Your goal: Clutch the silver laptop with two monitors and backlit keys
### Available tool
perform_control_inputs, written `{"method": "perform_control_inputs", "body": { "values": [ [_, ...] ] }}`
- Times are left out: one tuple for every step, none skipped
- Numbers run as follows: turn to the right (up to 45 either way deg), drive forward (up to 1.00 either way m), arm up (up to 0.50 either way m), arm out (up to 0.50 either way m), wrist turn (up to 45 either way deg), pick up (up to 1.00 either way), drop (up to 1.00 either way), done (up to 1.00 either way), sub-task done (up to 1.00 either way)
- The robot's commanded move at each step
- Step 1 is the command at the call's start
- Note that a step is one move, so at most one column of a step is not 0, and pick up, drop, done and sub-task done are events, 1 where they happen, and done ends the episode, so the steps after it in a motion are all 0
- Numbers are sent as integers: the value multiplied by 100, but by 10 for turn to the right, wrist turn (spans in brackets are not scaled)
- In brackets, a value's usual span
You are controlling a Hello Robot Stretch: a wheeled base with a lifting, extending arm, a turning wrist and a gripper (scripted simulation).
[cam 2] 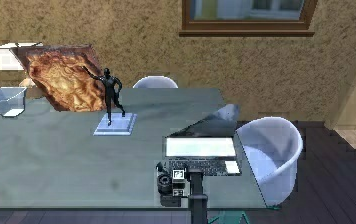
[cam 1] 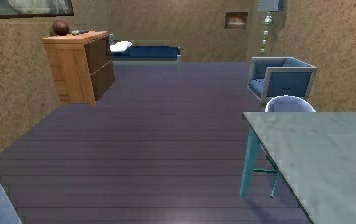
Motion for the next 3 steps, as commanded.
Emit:
{"method": "perform_control_inputs", "body": {
  "values": [
    [0, 0, 0, 0, 0, 100, 0, 0, 0],
    [0, 0, 10, 0, 0, 0, 0, 0, 0],
    [0, 0, 0, 0, 0, 0, 0, 100, 0]
  ]
}}
